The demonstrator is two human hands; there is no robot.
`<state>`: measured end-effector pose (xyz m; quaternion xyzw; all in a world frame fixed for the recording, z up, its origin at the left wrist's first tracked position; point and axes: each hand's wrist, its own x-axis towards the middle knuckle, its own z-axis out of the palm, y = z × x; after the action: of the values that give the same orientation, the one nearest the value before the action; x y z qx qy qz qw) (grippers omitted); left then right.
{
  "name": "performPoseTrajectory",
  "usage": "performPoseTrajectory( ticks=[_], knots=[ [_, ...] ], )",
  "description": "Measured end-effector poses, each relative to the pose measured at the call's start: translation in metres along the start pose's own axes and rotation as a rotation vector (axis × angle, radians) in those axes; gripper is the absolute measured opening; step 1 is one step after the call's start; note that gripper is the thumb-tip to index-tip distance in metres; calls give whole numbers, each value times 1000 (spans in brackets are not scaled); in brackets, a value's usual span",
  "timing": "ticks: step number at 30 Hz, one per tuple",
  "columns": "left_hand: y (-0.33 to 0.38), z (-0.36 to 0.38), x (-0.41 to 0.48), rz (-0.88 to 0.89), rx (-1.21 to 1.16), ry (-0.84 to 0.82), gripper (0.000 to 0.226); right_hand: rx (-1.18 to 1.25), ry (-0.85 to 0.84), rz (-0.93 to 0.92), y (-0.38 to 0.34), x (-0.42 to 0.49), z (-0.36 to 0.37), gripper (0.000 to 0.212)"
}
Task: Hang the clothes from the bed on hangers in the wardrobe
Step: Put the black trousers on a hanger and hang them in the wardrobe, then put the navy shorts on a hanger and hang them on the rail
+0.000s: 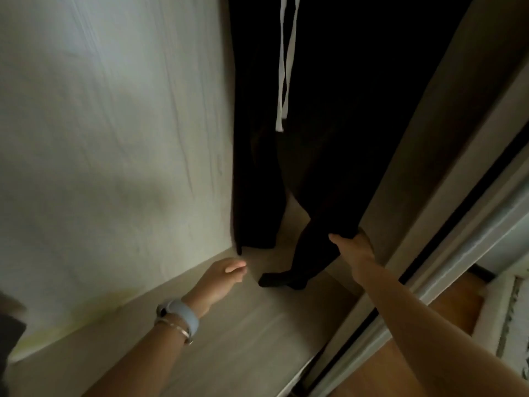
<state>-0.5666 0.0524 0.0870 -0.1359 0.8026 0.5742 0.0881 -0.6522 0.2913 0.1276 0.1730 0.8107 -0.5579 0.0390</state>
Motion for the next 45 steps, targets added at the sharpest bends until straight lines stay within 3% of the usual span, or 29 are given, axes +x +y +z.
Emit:
performPoseTrajectory(
  ticks=[5,8,11,16,21,25,32,35,39,45],
  knots=[
    [-83,-2,-59,-100,-207,153,20,-156,-170,205,71,-23,11,55],
    [-136,-2,-106,-184,-274,310,6,-233,-370,300,108,-43,18,44],
    [-169,19,-164,-358,-333,447,11,-357,-623,316,138,-52,24,36],
    [-224,102,-285,-717,-483,731,17,-670,-958,248,189,-61,36,31],
    [-241,205,-387,-1024,-648,902,20,-852,-1148,213,235,-90,43,14],
    [-235,278,-445,-1167,-817,1138,23,-1037,-1279,179,257,-135,61,20],
    [-235,347,-505,-1215,-1303,1557,20,-1362,-1572,-261,266,-254,126,23],
    [-256,352,-529,-1201,-1479,1648,22,-1436,-1655,-372,273,-321,163,15],
    [-286,329,-573,-1128,-1587,1779,20,-1509,-1772,-550,291,-419,203,16],
    [-313,281,-651,-1044,-1516,1915,20,-1482,-1985,-740,293,-573,240,13]
  ],
)
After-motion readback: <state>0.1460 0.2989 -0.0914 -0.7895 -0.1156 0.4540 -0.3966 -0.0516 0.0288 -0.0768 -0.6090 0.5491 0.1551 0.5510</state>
